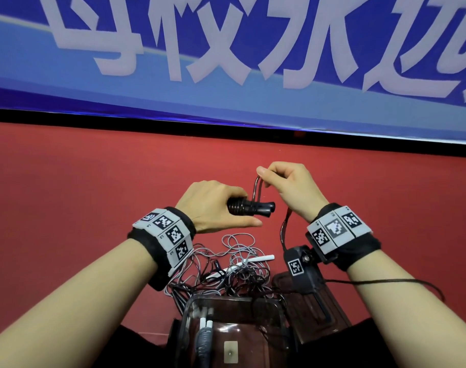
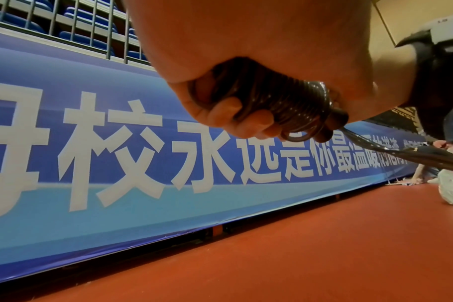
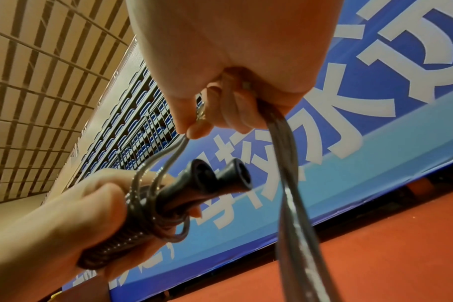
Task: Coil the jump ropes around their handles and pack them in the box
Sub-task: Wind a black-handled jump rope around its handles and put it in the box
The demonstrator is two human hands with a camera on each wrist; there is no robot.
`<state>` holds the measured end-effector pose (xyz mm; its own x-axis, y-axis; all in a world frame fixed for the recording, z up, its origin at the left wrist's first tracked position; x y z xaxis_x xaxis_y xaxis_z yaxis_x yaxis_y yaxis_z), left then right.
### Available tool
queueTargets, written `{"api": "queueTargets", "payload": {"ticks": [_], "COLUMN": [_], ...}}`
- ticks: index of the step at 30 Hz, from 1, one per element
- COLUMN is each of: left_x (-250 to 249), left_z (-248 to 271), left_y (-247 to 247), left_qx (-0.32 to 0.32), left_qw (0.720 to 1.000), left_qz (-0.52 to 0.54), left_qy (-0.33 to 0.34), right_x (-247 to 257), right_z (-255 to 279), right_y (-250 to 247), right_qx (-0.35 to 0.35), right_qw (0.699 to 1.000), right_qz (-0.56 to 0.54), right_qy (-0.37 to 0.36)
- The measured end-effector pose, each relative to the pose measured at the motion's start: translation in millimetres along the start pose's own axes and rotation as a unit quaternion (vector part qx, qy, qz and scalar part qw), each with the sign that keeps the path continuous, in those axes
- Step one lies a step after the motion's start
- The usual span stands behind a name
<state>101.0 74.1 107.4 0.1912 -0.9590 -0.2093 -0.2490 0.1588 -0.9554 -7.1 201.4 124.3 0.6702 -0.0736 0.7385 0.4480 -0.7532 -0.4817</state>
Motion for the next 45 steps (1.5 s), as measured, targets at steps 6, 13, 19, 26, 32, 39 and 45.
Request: {"api": "queueTargets", "payload": {"ticks": [6,13,19,26,32,39,45], "left_x": [-3,7,-2,10,21,22,27], "left_z": [2,1,-3,-6,-4,-6,-10], "left_y": [-5,-12,-13,-9,-9,-11,-5], "left_qx": [-0.029,-0.028,0.014,-0.005,-0.028,-0.082,-0.092], "left_qw": [0.999,0.970,0.868,0.817,0.830,0.839,0.854], "left_qz": [0.018,0.239,0.490,0.559,0.530,0.507,0.459], "left_qy": [0.007,-0.039,-0.078,-0.144,-0.173,-0.181,-0.225], "right_x": [-5,-23,-27,-19,-5,17,16], "right_z": [-1,0,7,11,10,12,12], "right_y": [6,-3,24,59,35,37,32], "right_qx": [0.008,0.056,0.040,0.038,0.028,0.030,0.050], "right_qw": [1.000,0.986,0.972,0.987,0.996,0.988,0.977], "right_qz": [-0.012,-0.117,-0.170,-0.077,0.073,0.145,0.194], "right_qy": [0.011,0.107,0.155,0.139,0.038,-0.051,-0.080]}}
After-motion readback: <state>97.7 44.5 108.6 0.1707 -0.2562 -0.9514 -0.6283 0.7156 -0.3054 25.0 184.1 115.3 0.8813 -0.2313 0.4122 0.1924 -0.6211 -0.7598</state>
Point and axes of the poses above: each hand's wrist, its own z-axis away from the middle knuckle, its own y-axis out of the palm, x = y × z, the point moved 5 cm from there along -z, towards the middle knuckle, and after that the axes turned 9 degrees about -y, right-handed, at the moved point
